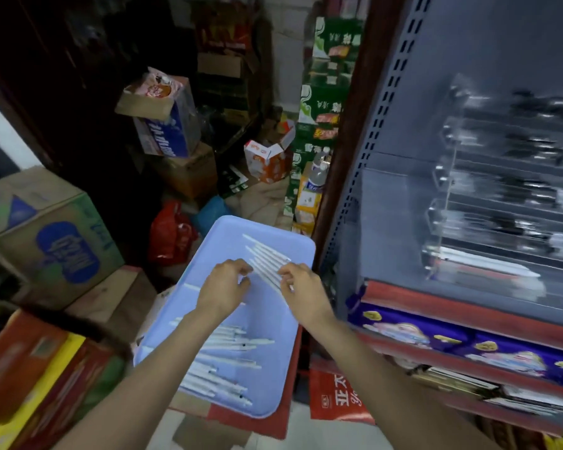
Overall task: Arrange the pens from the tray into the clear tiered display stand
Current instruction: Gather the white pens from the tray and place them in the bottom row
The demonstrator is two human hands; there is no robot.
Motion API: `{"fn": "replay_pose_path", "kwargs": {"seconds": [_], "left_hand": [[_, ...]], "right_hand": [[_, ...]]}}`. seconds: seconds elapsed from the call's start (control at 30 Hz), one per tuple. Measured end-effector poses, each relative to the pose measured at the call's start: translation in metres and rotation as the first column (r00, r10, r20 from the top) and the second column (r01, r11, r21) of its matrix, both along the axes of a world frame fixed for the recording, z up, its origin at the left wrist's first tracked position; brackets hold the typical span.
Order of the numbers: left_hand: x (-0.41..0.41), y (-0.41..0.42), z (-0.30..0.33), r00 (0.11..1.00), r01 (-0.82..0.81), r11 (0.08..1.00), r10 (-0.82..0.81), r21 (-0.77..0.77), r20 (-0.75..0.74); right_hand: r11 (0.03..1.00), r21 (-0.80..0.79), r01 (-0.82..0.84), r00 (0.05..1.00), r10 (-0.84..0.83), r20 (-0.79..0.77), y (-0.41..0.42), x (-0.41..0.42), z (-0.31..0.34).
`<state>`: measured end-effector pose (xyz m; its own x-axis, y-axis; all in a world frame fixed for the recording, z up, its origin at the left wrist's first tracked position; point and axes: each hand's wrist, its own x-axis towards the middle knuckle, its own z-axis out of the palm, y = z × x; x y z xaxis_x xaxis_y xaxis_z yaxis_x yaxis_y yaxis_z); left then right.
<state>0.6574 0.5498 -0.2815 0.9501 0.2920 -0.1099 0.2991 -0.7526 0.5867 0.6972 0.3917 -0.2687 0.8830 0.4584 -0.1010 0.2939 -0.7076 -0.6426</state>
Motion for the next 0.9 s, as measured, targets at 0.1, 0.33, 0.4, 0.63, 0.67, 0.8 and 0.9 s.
{"fn": "replay_pose_path", "kwargs": {"seconds": [0.1, 0.33, 0.4, 0.63, 0.67, 0.8, 0.9], "left_hand": [[0.013, 0.014, -0.021, 0.981, 0.141, 0.983, -0.122, 0.119, -0.153], [0.019, 0.021, -0.045, 0.901, 0.411, 0.862, -0.335, 0.298, -0.274], [0.018, 0.025, -0.046, 0.910, 0.398, 0.867, -0.331, 0.300, -0.249], [0.014, 0.039, -0.054, 0.937, 0.338, 0.912, -0.304, 0.232, -0.172], [0.012, 0.039, -0.056, 0.949, 0.306, 0.937, -0.287, 0.168, -0.131], [0.007, 0.033, -0.057, 0.998, 0.056, 0.983, -0.054, -0.177, 0.019], [0.007, 0.029, -0.045, 0.988, -0.154, 0.936, 0.156, -0.316, -0.020]], "right_hand": [[0.979, -0.202, 0.030, 0.999, -0.034, -0.018, 0.013, 0.009, -0.028], [0.901, -0.434, 0.028, 1.000, -0.020, 0.023, 0.036, 0.014, -0.051], [0.887, -0.460, 0.034, 0.999, -0.029, 0.018, 0.042, 0.016, -0.053], [0.854, -0.517, 0.061, 0.997, -0.075, -0.005, 0.054, 0.013, -0.054], [0.851, -0.522, 0.051, 0.998, -0.064, -0.006, 0.055, 0.014, -0.055], [0.885, -0.465, 0.019, 0.995, -0.064, -0.082, 0.056, 0.013, -0.056], [0.974, -0.198, 0.112, 0.959, -0.158, -0.234, 0.055, 0.016, -0.047]]}}
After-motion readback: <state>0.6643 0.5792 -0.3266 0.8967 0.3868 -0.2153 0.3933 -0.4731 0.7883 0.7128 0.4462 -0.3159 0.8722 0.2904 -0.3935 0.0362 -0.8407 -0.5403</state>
